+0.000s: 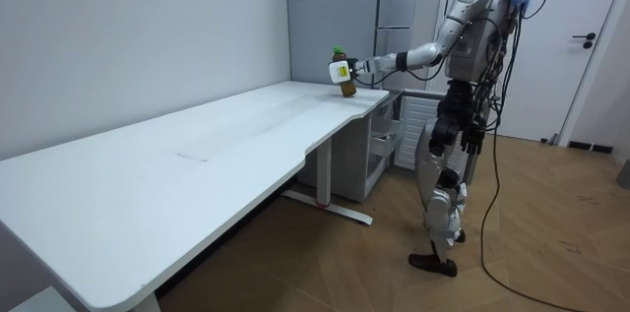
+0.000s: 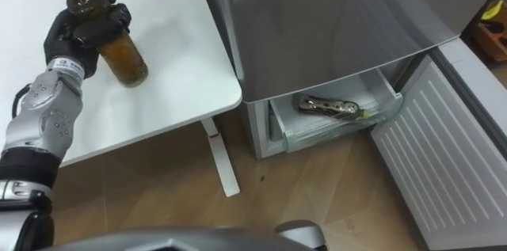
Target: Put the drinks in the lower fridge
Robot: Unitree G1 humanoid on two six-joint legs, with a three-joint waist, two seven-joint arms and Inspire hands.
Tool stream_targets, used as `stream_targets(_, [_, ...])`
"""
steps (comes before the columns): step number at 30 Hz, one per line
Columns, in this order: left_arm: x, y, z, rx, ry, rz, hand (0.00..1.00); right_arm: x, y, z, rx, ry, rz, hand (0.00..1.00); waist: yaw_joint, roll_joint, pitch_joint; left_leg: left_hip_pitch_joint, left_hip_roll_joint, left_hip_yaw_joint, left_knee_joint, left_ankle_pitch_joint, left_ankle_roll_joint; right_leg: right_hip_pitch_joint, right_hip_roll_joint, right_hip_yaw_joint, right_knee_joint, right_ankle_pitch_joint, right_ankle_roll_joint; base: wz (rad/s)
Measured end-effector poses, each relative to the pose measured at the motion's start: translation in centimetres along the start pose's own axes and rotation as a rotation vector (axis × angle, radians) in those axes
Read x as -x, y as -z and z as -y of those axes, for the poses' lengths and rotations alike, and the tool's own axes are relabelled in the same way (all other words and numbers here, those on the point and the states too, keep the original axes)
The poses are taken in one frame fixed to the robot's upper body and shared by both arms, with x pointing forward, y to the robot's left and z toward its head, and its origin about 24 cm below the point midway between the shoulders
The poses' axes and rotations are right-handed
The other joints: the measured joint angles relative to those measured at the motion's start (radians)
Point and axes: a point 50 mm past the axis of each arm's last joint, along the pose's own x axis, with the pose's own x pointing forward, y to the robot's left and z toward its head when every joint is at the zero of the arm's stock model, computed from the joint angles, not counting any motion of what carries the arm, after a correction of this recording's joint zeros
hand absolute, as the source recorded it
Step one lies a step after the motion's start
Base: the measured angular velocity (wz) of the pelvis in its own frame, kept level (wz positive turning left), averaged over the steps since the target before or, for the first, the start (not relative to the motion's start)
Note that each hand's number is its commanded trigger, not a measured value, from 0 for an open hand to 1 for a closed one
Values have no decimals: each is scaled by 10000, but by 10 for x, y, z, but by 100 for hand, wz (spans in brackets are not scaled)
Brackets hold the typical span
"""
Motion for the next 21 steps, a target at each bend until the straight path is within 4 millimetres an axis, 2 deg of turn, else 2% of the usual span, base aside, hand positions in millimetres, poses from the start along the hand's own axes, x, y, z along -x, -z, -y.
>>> stream_targets(7, [0, 2, 2, 44, 25, -73, 100, 0, -1, 0, 81, 68, -4, 0, -4, -52, 35, 3, 0, -10, -1, 0, 0, 6, 1, -2, 0, 0, 0, 0])
stream_targets(11, [0, 2, 3, 38, 110, -45, 100, 0, -7, -1, 79, 57, 114, 0, 33, -15, 3, 0, -2, -14, -1, 0, 0, -64, 1, -4, -9, -1, 1, 0])
stream_targets(16, [1, -2, 12, 179, 367, 179, 100, 1, -24, -3, -76, -31, 615, 0, 65, -61, 2, -43, -7, -77, 15, 3, 0, -95, -1, -55, -18, -1, 1, 3])
stream_targets(19, [2, -4, 19, 296, 536, 329, 100, 2, -38, -7, -165, -133, 1053, 0, 101, -163, -60, -222, -7, -144, 93, 3, 0, -170, -12, -127, -25, -1, 0, 7])
stream_targets(21, [5, -9, 29, -18, 977, 576, 100, 4, -54, -12, -272, -364, 1746, 0, 142, -254, -67, -379, -11, -266, 155, 5, 1, -211, -34, -273, -14, 7, -7, 14])
